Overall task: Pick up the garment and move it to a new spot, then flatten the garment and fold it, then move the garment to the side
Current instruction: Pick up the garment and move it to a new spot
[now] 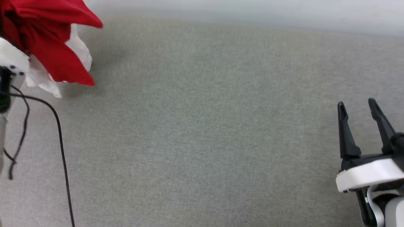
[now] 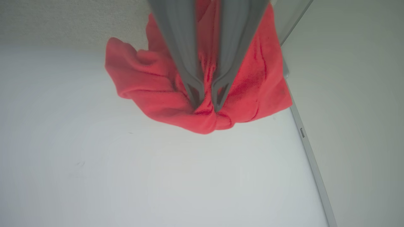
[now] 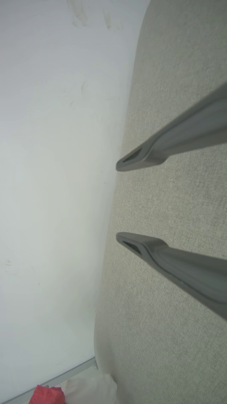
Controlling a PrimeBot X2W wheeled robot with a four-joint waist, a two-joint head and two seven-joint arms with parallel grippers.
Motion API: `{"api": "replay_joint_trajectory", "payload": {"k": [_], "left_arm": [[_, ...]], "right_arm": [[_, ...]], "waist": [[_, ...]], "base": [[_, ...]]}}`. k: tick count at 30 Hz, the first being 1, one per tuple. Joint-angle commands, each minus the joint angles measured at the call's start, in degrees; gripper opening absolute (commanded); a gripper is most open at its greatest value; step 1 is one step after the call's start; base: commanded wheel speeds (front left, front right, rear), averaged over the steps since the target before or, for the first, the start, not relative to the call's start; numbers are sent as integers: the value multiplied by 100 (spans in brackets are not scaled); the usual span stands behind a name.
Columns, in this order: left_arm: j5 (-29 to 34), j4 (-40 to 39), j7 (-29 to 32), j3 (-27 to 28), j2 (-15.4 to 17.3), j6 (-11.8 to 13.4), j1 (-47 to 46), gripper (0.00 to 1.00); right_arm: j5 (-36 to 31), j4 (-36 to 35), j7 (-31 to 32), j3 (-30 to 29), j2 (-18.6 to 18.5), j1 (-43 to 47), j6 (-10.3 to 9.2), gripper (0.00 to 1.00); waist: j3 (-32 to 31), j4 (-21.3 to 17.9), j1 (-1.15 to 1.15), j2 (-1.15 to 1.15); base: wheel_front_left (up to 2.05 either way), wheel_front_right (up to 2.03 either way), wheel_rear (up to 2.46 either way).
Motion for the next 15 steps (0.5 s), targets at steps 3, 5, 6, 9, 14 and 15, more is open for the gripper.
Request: {"api": "replay_joint_trajectory", "payload": {"k": [3,5,6,9,14,15], "left_arm": [[-33,-456,-41,128,-118,105,330,0],[18,-877,-44,155,-214,196,634,0],[52,-1063,-44,160,-262,272,787,0],[88,-1767,-46,142,-403,432,1168,0],[72,-2933,9,-6,-672,670,1836,0],[89,-3186,33,-65,-716,723,1950,0]], "right_arm": [[96,25,-27,-59,-2,172,-4,100],[131,23,-28,-95,-2,258,-4,100],[151,29,-28,-105,-2,303,-4,100],[197,16,-16,-159,-2,433,-4,100],[275,45,-8,-192,-2,586,-3,100],[280,49,-8,-192,-1,607,-3,100]], "waist": [[-417,-207,1,0],[-519,-279,1,0],[-574,-319,1,0],[-689,-415,1,0],[-837,-589,1,0],[-854,-632,1,0]], "base": [[0,0,0],[0,0,0],[0,0,0],[0,0,0],[0,0,0],[0,0,0]]}}
